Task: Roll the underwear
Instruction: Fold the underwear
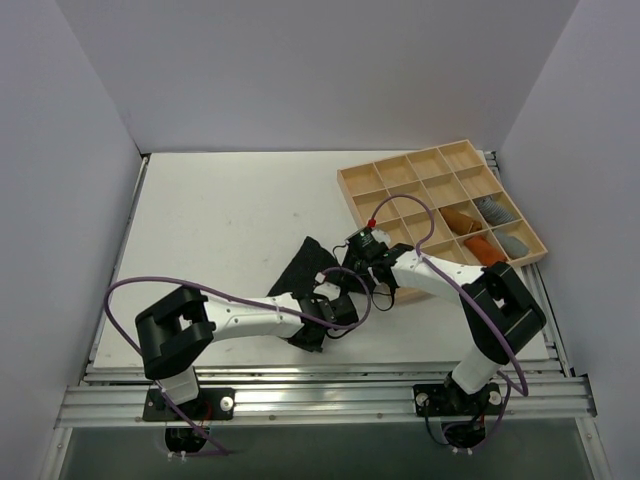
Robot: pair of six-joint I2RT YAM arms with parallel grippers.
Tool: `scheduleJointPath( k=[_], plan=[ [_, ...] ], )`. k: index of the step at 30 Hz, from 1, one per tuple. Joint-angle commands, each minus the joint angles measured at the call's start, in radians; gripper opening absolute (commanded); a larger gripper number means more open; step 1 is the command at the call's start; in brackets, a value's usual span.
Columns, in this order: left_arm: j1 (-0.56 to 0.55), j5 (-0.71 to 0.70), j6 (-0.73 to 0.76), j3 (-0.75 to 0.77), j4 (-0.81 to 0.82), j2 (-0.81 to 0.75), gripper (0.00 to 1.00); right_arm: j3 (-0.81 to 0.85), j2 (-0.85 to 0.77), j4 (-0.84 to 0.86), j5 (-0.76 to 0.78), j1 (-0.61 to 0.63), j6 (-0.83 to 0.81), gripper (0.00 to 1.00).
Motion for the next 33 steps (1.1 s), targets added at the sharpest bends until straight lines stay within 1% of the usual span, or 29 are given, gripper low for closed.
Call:
scheduleJointPath(
  k=[1,2,3,4,5,6,7,10,13,25,28,29,30,31,32,33],
  plan=[
    [-0.002,-0.011,-0.012,0.053,-0.021,0.009,0.02,-0.003,0.015,-0.028,0.037,0.005,0.003,0.39],
    [-0.002,-0.011,-0.016,0.065,-0.025,0.011,0.02,-0.010,0.016,-0.027,0.050,0.005,0.003,0.39],
    [-0.002,-0.013,-0.024,0.073,-0.047,0.011,0.06,-0.014,0.018,-0.024,0.064,0.003,0.002,0.39],
    [-0.002,-0.017,-0.033,0.080,-0.058,0.012,0.11,-0.017,0.026,-0.021,0.063,0.005,0.002,0.39],
    [-0.002,-0.020,-0.047,0.094,-0.064,0.009,0.20,-0.019,0.027,-0.018,0.064,0.005,0.002,0.39],
    [-0.002,-0.020,-0.050,0.100,-0.070,0.006,0.38,-0.020,0.033,-0.018,0.066,0.003,0.000,0.39],
    [-0.002,-0.019,-0.053,0.105,-0.073,0.000,0.44,-0.020,0.041,-0.016,0.066,0.003,0.000,0.39],
    [-0.004,-0.022,-0.072,0.120,-0.084,-0.023,0.54,-0.019,0.055,-0.010,0.067,0.002,0.000,0.38],
    [0.000,-0.028,-0.076,0.135,-0.093,-0.024,0.55,-0.019,0.064,-0.007,0.071,0.000,-0.001,0.37],
    [0.000,-0.050,-0.070,0.165,-0.090,0.103,0.54,-0.036,0.064,0.012,0.051,0.000,0.005,0.35],
    [0.000,-0.047,-0.070,0.165,-0.079,0.138,0.48,-0.043,0.070,0.016,0.051,-0.001,0.008,0.34],
    [0.000,-0.047,-0.072,0.166,-0.081,0.147,0.45,-0.045,0.072,0.018,0.051,-0.001,0.008,0.33],
    [0.000,-0.048,-0.073,0.166,-0.088,0.153,0.34,-0.048,0.072,0.018,0.051,0.000,0.006,0.32],
    [0.000,-0.050,-0.072,0.165,-0.088,0.161,0.27,-0.048,0.070,0.015,0.051,0.000,0.005,0.31],
    [0.000,-0.054,-0.070,0.160,-0.090,0.163,0.22,-0.046,0.070,0.013,0.051,-0.001,0.003,0.26],
    [0.001,-0.056,-0.072,0.160,-0.101,0.163,0.13,-0.046,0.070,0.012,0.052,-0.001,0.003,0.23]
  ],
)
